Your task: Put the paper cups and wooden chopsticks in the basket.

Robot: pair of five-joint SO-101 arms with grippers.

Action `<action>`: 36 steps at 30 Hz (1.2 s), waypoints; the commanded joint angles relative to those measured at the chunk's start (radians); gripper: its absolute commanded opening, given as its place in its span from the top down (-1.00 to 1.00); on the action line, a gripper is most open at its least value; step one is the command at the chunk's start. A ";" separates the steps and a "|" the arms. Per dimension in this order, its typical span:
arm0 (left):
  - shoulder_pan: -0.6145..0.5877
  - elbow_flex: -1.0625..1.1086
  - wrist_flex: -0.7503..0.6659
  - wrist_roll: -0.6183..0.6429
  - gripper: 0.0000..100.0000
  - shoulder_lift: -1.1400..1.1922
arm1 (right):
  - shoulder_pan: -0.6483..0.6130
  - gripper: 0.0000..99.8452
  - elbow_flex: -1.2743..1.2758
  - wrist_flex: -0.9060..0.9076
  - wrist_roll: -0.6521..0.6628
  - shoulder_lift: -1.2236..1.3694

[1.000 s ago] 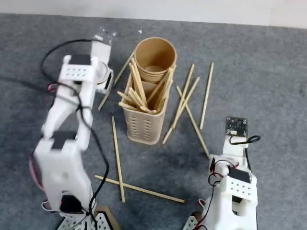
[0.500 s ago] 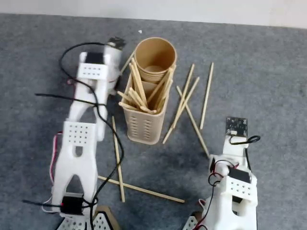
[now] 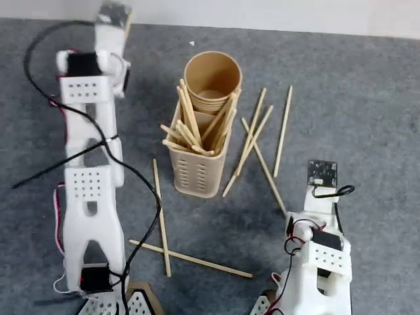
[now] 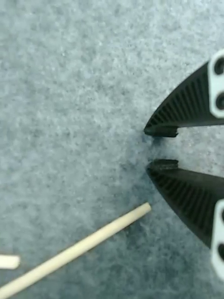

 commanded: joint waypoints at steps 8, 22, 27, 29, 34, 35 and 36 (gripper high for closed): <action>0.219 0.756 0.009 0.011 0.99 -0.895 | -0.016 0.80 0.004 -0.015 0.011 -0.001; 0.513 1.351 -0.500 0.009 0.99 -1.406 | -0.016 0.80 0.004 -0.015 0.011 -0.001; 0.625 1.372 -0.615 0.009 0.99 -1.412 | -0.016 0.80 0.004 -0.015 0.011 -0.001; 0.665 1.426 -0.657 0.008 0.99 -1.415 | -0.016 0.80 0.004 -0.015 0.011 -0.001; 0.697 1.716 -0.842 0.008 0.99 -1.538 | -0.016 0.80 0.004 -0.015 0.011 -0.001; 0.697 1.799 -0.893 0.006 0.99 -1.583 | -0.016 0.80 0.004 -0.015 0.011 -0.001; 0.694 1.885 -0.948 0.003 0.99 -1.630 | -0.016 0.80 0.004 -0.015 0.011 -0.001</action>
